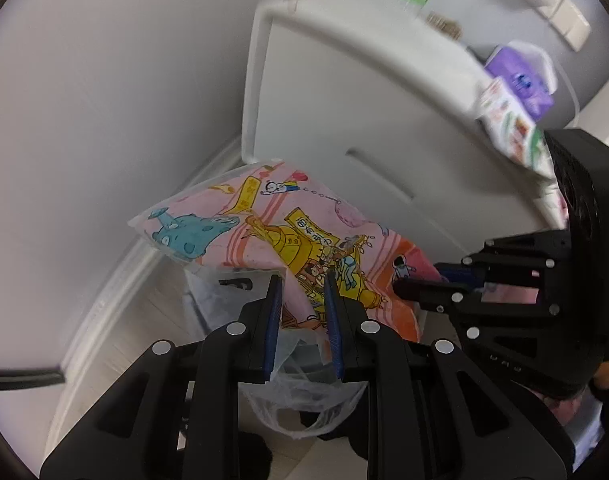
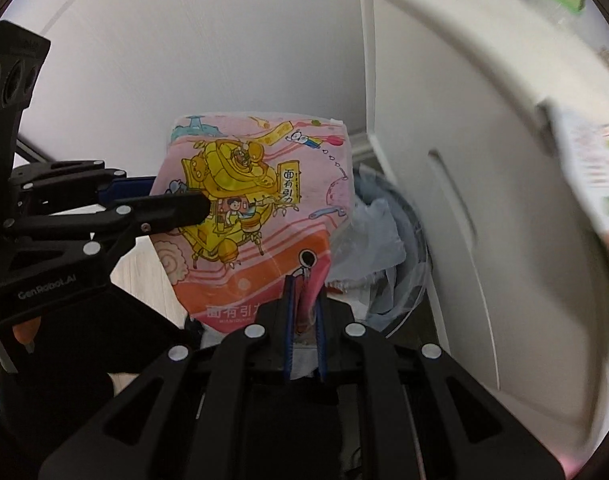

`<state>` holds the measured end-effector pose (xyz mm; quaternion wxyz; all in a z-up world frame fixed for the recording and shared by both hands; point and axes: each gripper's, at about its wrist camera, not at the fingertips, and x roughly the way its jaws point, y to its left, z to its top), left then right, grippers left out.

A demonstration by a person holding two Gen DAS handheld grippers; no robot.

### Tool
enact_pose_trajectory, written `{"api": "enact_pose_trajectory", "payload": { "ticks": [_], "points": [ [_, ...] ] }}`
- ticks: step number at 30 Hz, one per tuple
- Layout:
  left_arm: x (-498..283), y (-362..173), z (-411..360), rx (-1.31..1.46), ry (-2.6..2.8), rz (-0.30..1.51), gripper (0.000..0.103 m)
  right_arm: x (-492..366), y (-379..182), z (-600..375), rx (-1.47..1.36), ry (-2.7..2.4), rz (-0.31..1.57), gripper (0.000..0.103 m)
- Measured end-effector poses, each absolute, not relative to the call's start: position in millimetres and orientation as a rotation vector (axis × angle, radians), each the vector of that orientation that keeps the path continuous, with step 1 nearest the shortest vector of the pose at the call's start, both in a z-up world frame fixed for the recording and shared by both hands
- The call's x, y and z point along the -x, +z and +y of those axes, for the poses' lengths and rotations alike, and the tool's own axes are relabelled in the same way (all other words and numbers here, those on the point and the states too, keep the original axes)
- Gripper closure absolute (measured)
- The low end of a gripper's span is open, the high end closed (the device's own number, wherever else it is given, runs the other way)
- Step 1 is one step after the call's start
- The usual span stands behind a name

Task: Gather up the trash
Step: 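Lift the pink snack bag with both grippers and carry it over the trash bin, then lower the bag into the bin and open both grippers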

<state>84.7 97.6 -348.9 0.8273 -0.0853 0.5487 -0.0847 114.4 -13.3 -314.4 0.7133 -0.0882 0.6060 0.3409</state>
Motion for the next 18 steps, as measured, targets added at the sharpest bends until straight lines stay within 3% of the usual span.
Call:
{"api": "enact_pose_trajectory", "payload": {
  "ticks": [9,18],
  "points": [
    [-114.2,-444.8,99.2,0.237,-0.176,1.333,0.083,-132.1,-394.7,4.8,0.337,0.813,1.451,0.092],
    [-132.7,-502.3,107.4,0.223,-0.178,1.433,0.084,-143.8,-466.0,33.4,0.34,0.825,1.546,0.092]
  ]
}}
